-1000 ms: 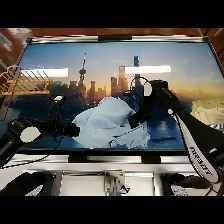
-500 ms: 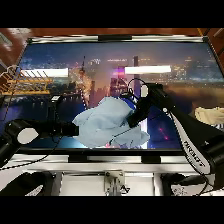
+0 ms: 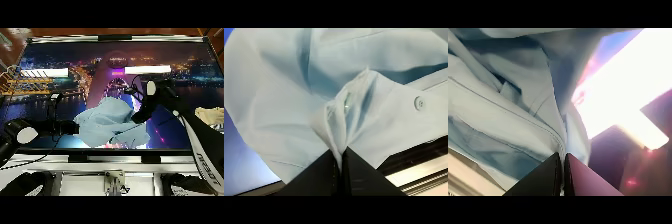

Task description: Fold the shirts.

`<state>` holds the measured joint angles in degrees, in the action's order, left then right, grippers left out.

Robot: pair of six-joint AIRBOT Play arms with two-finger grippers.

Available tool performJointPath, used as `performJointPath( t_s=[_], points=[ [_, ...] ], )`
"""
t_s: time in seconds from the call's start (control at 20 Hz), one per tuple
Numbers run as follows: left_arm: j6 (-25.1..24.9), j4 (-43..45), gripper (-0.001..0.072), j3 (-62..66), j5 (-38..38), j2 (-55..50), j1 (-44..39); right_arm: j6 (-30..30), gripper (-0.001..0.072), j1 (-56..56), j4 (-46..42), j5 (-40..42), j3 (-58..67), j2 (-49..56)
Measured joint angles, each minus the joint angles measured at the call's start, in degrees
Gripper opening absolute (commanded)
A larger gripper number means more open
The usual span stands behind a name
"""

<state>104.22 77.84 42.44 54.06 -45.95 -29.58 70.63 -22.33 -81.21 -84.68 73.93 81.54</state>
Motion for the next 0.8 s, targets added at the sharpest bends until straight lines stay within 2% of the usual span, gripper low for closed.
performJointPath(
  t_s=[0.4,0.45,0.5,0.55,0.6,0.8],
  points=[
    [0.07,-4.76,0.0075,4.11,3.63,-0.11,0.00,24.68,0.0070,-6.75,-11.30,3.26,0.00,-18.73],
    [0.07,-4.68,0.0189,4.24,4.42,-0.20,0.00,27.56,0.0069,-8.76,-13.27,3.43,0.00,-19.63],
    [0.07,-4.33,0.0383,4.35,5.60,-0.33,0.00,30.01,0.0070,-10.69,-14.86,3.58,-0.02,-20.17],
    [0.07,-3.87,0.0513,4.39,6.75,-0.48,0.00,32.41,0.0070,-12.81,-16.28,3.69,-0.07,-20.55],
    [0.07,-3.34,0.0571,4.46,7.87,-0.63,0.00,34.32,0.0070,-14.67,-17.59,3.69,-0.07,-20.68],
    [0.02,-2.05,0.0572,4.96,12.44,-0.79,0.81,39.91,0.0070,-20.04,-21.00,3.72,-0.13,-20.46]
  ],
)
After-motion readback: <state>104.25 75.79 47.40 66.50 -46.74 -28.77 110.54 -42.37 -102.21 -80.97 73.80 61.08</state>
